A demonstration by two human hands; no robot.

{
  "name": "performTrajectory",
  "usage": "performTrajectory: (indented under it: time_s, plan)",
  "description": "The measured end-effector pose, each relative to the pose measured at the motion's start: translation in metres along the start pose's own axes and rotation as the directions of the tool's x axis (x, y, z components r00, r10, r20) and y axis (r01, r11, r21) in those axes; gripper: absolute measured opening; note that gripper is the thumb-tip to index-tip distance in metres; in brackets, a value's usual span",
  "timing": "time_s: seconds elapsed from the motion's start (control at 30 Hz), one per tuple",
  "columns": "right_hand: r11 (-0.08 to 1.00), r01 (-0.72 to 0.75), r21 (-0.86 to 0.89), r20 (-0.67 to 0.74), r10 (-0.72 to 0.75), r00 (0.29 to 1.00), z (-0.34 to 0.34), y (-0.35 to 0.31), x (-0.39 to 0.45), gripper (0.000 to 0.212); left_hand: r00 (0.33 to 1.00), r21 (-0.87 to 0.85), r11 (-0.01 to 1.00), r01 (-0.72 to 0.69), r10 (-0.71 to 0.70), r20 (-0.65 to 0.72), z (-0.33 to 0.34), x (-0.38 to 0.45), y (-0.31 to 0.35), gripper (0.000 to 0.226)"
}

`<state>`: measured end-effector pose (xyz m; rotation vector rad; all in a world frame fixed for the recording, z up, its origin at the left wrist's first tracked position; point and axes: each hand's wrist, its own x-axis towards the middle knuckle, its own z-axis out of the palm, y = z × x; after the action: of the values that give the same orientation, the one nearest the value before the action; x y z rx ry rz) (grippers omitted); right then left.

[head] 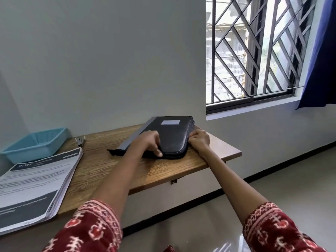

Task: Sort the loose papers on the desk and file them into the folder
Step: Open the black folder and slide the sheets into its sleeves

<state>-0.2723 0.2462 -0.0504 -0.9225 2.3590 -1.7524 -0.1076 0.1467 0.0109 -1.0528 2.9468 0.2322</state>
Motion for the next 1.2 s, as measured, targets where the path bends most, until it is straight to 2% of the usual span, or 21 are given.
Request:
performTrajectory:
  time_s: [0.07, 0.17, 0.23, 0.33, 0.43, 0.47, 0.53, 0.6, 0.73, 0.83, 0.93, 1.03, 1.2]
  plan:
    - [0.997, -0.081, -0.015, -0.1, 0.079, 0.992, -0.003, 0.0, 0.009, 0.016, 0.993, 0.028, 0.996, -0.082, 0.084, -0.08, 0.005, 0.005, 0.018, 0.051]
    - [0.991, -0.13, -0.024, -0.131, 0.126, 0.983, -0.007, 0.004, 0.024, 0.021, 0.981, 0.06, 0.99, -0.128, 0.136, -0.138, 0.002, 0.012, 0.029, 0.056]
    - [0.991, -0.132, -0.025, -0.116, 0.128, 0.985, -0.007, 0.006, 0.03, 0.02, 0.993, 0.004, 0.996, -0.092, 0.092, -0.069, -0.008, 0.015, 0.013, 0.066]
    - [0.992, -0.13, 0.003, -0.102, 0.129, 0.986, -0.005, 0.01, 0.034, 0.02, 0.992, -0.051, 0.996, 0.073, -0.068, 0.106, -0.014, 0.011, -0.035, 0.092]
    - [0.992, -0.124, 0.027, -0.099, 0.126, 0.987, -0.004, 0.013, 0.038, 0.021, 0.991, -0.171, 0.976, 0.133, -0.126, 0.055, 0.002, 0.003, -0.069, 0.107]
    - [0.992, -0.122, 0.027, -0.096, 0.124, 0.988, -0.004, 0.013, 0.039, 0.021, 0.993, -0.21, 0.971, 0.112, -0.114, 0.004, 0.007, -0.001, -0.072, 0.106]
    - [0.993, -0.118, 0.012, -0.092, 0.118, 0.989, -0.004, 0.012, 0.039, 0.023, 0.99, -0.239, 0.966, 0.101, -0.122, -0.077, 0.013, -0.008, -0.068, 0.085]
    - [0.994, -0.112, -0.005, -0.096, 0.111, 0.989, -0.004, 0.011, 0.036, 0.024, 0.985, -0.244, 0.963, 0.112, -0.14, -0.101, 0.015, -0.008, -0.065, 0.07]
    - [0.996, -0.092, -0.003, -0.093, 0.092, 0.991, 0.0, 0.006, 0.028, 0.025, 0.976, -0.208, 0.964, 0.166, -0.191, -0.106, 0.013, -0.014, -0.07, 0.081]
    - [0.999, -0.049, -0.011, -0.044, 0.048, 0.998, 0.005, 0.003, 0.026, 0.023, 0.965, -0.16, 0.964, 0.211, -0.231, -0.122, 0.01, -0.029, -0.07, 0.065]
    - [1.0, -0.004, -0.001, 0.042, 0.004, 0.999, 0.012, 0.001, 0.029, 0.02, 0.958, -0.097, 0.966, 0.24, -0.252, -0.137, 0.012, -0.041, -0.064, 0.073]
    - [1.0, 0.006, 0.019, 0.113, -0.008, 0.994, 0.015, -0.002, 0.031, 0.014, 0.951, -0.008, 0.961, 0.276, -0.275, -0.14, 0.013, -0.048, -0.055, 0.066]
    - [0.994, -0.029, 0.108, 0.106, 0.018, 0.994, 0.006, 0.002, 0.026, 0.008, 0.934, 0.02, 0.952, 0.306, -0.296, -0.2, 0.01, -0.043, -0.042, 0.068]
